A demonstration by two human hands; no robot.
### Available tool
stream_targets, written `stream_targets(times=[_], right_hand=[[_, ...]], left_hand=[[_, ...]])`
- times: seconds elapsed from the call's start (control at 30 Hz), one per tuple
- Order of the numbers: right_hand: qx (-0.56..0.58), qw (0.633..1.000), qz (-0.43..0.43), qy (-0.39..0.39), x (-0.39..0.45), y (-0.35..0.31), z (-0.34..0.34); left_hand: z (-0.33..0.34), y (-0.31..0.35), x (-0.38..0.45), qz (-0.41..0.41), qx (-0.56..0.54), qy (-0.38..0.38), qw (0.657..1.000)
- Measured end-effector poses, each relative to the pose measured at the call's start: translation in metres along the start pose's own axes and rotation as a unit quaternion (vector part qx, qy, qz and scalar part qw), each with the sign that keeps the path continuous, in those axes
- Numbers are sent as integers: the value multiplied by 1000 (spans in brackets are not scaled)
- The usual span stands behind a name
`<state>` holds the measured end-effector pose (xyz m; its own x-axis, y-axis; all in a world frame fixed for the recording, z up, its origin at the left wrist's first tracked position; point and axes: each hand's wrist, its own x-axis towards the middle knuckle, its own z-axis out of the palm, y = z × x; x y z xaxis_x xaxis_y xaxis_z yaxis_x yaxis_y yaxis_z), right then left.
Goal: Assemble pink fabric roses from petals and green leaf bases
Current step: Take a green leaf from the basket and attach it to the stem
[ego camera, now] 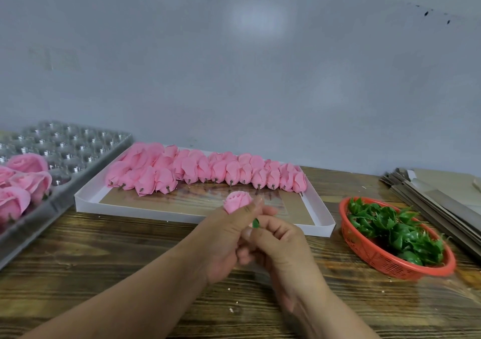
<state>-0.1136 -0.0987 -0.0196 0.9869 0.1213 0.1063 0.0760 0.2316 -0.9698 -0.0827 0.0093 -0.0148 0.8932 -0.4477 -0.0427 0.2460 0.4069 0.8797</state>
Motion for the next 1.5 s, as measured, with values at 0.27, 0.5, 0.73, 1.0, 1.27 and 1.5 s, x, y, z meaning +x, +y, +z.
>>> stream_targets(times=[0.27, 0.5, 0.73, 1.0, 1.27, 1.5], right_hand=[[-129, 978, -141, 88, -4, 0, 6], [12, 999, -41, 11, 1, -4, 0], [89, 994, 47, -37, 4, -6, -6], [-51, 996, -74, 29, 3, -1, -4], [-97, 987, -102, 81, -1, 1, -1], [-261, 941, -182, 116, -3, 9, 1]], left_hand=[[4, -9, 2, 59, -18, 6, 998], [-3, 2, -1, 60, 72, -84, 992], [-9, 7, -1, 37, 92, -103, 990], [-10, -2, 4, 87, 64, 8, 994], [-6, -9, 3, 89, 22, -30, 995], [3, -8, 0, 61, -58, 57, 995]])
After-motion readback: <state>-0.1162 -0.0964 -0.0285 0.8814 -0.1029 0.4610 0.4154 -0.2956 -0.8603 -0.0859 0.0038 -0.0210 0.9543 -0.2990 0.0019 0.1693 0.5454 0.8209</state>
